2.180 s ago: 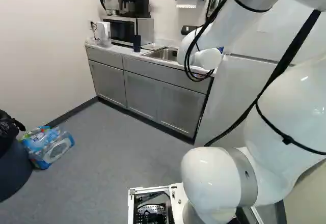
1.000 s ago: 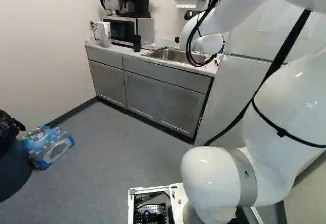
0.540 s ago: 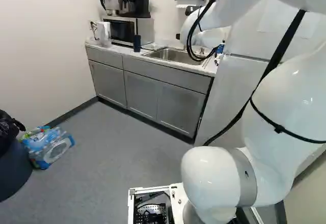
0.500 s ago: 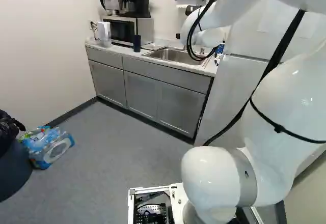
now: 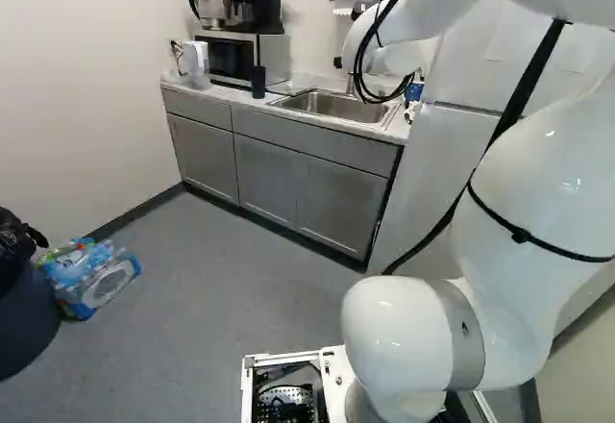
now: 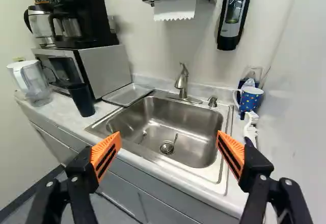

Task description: Rinse the cup and place it in the tray

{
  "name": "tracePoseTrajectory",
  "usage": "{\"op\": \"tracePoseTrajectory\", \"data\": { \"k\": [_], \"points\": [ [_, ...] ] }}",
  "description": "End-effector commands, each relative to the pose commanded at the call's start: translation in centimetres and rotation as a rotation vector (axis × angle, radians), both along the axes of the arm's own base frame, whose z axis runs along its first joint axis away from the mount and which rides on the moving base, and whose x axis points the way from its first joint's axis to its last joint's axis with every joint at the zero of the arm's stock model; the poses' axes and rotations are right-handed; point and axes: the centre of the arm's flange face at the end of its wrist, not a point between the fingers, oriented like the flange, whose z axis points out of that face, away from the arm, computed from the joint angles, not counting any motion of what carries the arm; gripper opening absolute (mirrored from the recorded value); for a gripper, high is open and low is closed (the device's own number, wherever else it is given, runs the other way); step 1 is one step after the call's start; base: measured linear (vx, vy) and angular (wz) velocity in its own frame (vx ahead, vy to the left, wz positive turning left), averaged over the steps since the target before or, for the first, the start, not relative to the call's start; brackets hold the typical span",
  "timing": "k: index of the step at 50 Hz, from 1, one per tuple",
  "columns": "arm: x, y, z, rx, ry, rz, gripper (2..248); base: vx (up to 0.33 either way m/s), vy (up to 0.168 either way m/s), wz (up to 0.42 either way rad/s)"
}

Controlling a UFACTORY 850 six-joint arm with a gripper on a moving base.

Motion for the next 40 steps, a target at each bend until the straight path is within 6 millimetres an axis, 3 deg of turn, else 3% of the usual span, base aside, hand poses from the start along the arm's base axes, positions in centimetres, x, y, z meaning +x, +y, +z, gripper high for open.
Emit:
{"op": "tracePoseTrajectory", "data": {
  "k": [11, 40],
  "points": [
    [0.39, -0.14, 0.87, 0.002, 0.016, -0.002, 247, 0.0, 0.0, 0.0],
    [0.42, -0.14, 0.88, 0.002, 0.015, -0.001, 247, 0.0, 0.0, 0.0]
  ]
}}
